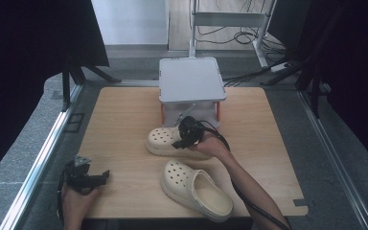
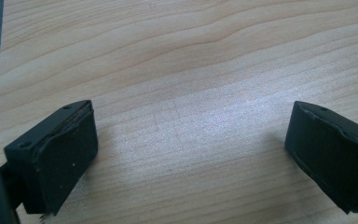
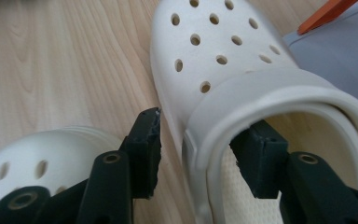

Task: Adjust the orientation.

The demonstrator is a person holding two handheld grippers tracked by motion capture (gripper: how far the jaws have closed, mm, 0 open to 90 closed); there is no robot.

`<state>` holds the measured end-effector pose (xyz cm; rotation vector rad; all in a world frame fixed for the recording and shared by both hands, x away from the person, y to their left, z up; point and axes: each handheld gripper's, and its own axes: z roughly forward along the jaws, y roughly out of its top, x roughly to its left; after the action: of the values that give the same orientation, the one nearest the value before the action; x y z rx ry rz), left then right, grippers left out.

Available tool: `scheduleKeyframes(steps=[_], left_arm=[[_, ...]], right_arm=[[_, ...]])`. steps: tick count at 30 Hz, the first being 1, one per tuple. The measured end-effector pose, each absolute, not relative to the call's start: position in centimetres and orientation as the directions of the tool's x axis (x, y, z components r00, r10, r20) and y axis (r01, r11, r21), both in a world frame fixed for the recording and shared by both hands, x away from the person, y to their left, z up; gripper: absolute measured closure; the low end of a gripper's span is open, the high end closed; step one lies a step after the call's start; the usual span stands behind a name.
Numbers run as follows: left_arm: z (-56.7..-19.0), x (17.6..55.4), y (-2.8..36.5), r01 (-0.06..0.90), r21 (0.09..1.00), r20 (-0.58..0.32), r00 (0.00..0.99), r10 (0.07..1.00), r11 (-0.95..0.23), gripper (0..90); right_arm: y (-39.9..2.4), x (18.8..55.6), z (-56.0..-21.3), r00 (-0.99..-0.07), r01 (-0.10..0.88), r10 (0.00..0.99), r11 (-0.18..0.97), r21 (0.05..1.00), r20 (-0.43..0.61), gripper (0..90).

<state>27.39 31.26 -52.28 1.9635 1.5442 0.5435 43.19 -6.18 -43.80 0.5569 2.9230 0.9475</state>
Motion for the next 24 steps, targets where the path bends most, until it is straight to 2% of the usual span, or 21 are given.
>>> scheduleKeyframes(steps=[6, 10, 24], left_arm=[[-52.3, 27.4, 31.3, 0.734, 0.659, -0.033, 0.248, 0.968, -0.165, 2.3], [-52.3, 27.4, 31.3, 0.734, 0.659, -0.033, 0.247, 0.968, -0.165, 2.3], [-52.3, 27.4, 31.3, 0.733, 0.660, -0.034, 0.248, 0.968, -0.165, 2.4]], right_arm=[[-5.4, 43.1, -44.8, -0.944, 0.303, 0.326, 0.778, 0.550, 0.058, 68.7], [-5.7, 42.9, -44.7, -0.939, 0.321, 0.335, 0.763, 0.561, 0.080, 74.3], [-8.4, 40.4, -42.4, -0.908, 0.361, 0.418, 0.741, 0.567, 0.032, 75.8]])
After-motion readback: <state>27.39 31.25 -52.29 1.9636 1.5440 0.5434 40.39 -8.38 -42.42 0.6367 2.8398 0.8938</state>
